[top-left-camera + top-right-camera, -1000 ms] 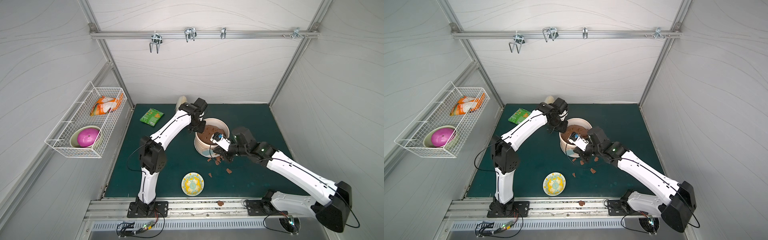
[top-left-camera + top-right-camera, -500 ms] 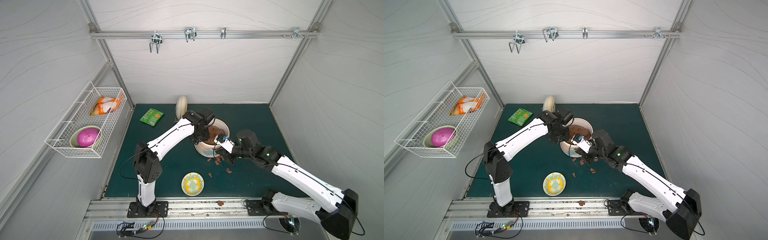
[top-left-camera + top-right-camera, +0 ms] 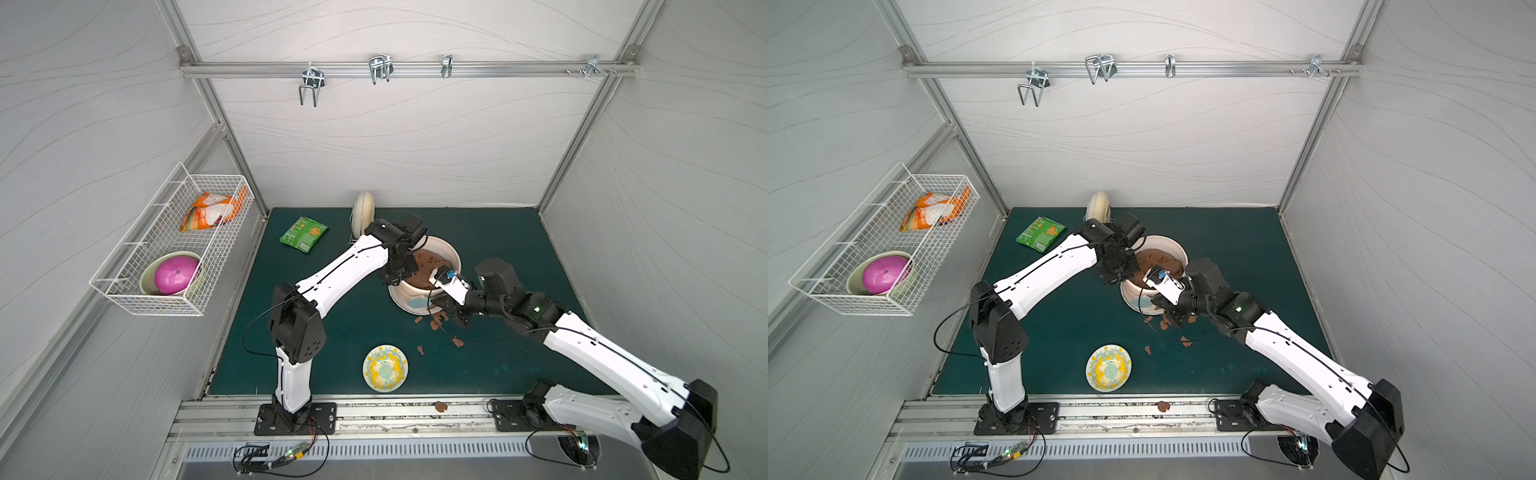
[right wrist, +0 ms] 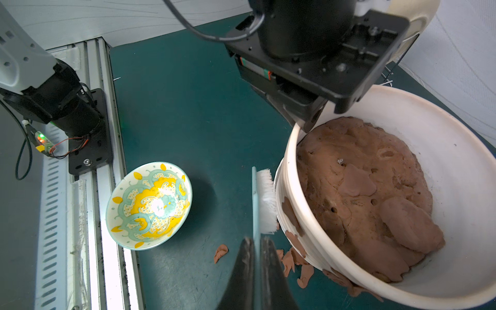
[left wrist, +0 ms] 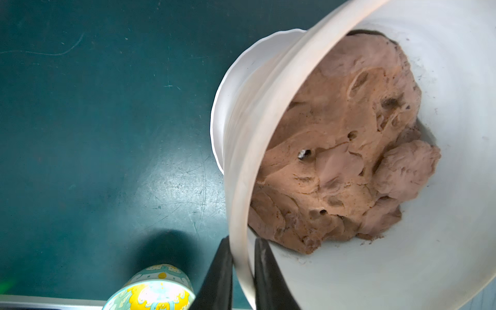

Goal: Scrub the dried mud off the ceramic pot
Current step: Rotate the pot on the tray.

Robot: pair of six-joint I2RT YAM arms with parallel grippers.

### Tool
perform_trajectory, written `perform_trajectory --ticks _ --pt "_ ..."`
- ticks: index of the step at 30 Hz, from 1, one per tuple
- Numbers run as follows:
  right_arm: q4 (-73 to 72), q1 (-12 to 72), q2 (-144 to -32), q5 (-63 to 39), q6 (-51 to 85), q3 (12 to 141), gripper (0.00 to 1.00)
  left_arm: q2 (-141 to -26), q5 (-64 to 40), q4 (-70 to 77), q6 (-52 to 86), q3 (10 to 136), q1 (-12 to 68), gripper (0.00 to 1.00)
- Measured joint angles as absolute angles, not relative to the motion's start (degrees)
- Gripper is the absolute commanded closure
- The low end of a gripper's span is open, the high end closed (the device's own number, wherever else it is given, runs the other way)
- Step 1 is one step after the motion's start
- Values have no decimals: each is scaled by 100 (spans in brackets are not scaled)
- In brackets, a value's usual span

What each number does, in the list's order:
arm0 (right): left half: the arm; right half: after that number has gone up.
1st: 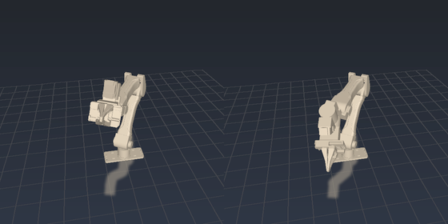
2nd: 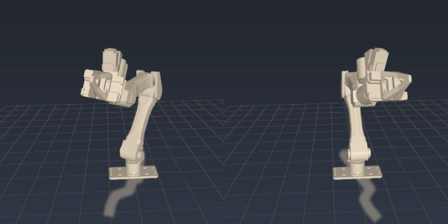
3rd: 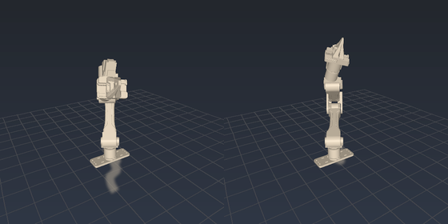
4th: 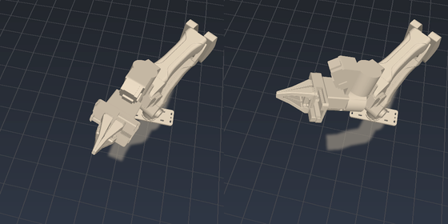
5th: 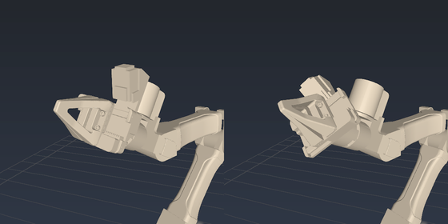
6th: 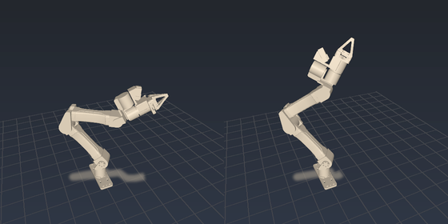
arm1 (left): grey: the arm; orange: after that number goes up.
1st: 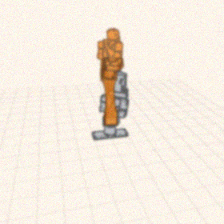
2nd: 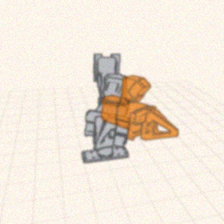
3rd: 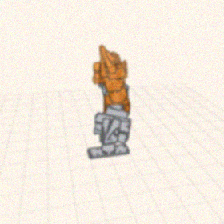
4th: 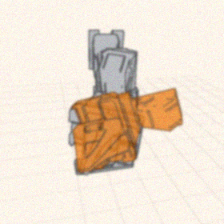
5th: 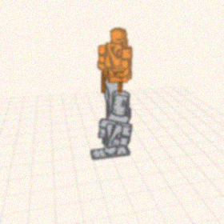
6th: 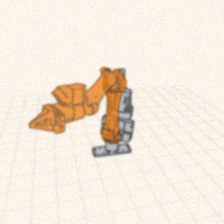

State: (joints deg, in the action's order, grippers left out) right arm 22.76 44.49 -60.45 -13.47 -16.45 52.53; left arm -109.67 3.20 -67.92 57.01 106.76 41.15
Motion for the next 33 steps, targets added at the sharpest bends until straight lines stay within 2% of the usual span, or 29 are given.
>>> perform_trajectory --ticks 16,22,33 --pt "2158 4508 -6082 -329 -1538 4982 100 -11069 -47 -6700 4947 10805 3791 100" --pt "2571 4609 -5830 -3 -1389 4834 100 -11172 21 -6807 4759 10967 3780 100" --pt "2453 5019 -5819 -403 -1288 4954 100 -11321 233 -6989 4530 11192 3778 100"
